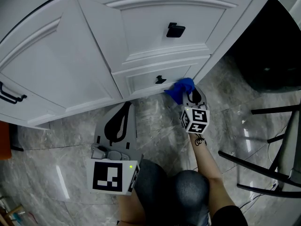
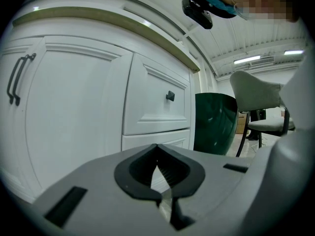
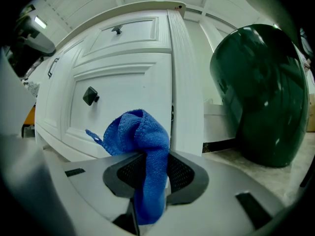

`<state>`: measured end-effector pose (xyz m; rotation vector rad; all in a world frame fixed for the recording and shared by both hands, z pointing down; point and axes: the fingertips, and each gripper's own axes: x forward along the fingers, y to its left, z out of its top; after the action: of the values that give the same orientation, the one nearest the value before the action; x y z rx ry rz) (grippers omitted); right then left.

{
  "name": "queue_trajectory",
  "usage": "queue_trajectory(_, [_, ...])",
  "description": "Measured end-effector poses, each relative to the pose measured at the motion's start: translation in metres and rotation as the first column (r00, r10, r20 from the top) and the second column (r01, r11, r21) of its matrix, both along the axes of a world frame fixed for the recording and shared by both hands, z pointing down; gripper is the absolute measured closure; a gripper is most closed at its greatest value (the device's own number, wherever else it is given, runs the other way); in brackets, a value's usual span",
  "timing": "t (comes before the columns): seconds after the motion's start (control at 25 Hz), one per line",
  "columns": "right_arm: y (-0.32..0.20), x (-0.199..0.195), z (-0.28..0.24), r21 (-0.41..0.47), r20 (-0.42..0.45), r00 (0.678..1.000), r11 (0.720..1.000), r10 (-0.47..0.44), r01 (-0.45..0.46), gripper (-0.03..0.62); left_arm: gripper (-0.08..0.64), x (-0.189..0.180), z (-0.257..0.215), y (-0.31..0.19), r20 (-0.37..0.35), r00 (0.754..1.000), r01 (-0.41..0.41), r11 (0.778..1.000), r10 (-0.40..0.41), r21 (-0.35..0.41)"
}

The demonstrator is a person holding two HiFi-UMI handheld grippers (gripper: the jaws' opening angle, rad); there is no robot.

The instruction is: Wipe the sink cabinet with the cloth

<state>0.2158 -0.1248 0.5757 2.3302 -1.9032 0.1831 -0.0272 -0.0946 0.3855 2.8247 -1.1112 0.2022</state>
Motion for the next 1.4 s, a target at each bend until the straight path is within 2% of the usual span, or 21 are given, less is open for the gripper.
queue_trajectory(0.24, [0.003,0.0,-0.008,-0.025,0.011,0.999,0.999,-0.038,0.038,0.476,0.557,0.016,-0.003,0.002,-0.045,0.998,-0.033,0.999,0.034,0.023])
queue_trajectory(0.44, [0.026,0.017,-0.082,0.074,0.061,0.997,0.996,-0.053,0.048,0.476,0.557,0.019,0.003,0.004,0.02,0.997,-0.081,0.996,0.08,0.047])
queue_trajectory(0.52, [0.032,0.026,-0.129,0.11,0.004,0.998,0.992,-0.057,0.056,0.476,0.557,0.023,0.004,0.004,0.018,0.996,-0.091,0.994,0.09,0.056])
queue_trajectory(0.68, [0.039,0.043,-0.23,0.172,-0.175,0.984,0.983,-0.028,0.059,0.476,0.557,0.034,0.001,0.01,0.006,0.991,-0.131,0.989,0.131,0.067])
queue_trajectory(0.8, [0.04,0.05,-0.301,0.243,-0.225,0.974,0.968,-0.012,0.068,0.476,0.557,0.043,0.002,0.013,0.009,0.987,-0.161,0.984,0.161,0.077])
queue_trajectory(1.0, [0.032,0.051,-0.396,0.334,-0.297,0.954,0.94,0.033,0.071,0.476,0.557,0.046,0.002,0.012,0.008,0.987,-0.162,0.984,0.162,0.072])
queue_trajectory(1.12, [0.026,0.052,-0.436,0.363,-0.322,0.945,0.929,0.06,0.065,0.477,0.557,0.045,0.002,0.011,0.011,0.988,-0.156,0.985,0.156,0.069])
queue_trajectory(1.24, [0.024,0.055,-0.46,0.382,-0.304,0.949,0.923,0.081,0.043,0.476,0.557,0.044,0.003,0.009,0.017,0.989,-0.151,0.986,0.15,0.066])
queue_trajectory(1.4, [0.023,0.055,-0.468,0.35,-0.278,0.953,0.937,0.121,-0.017,0.476,0.557,0.045,0.006,0.005,0.014,0.99,-0.139,0.988,0.139,0.066])
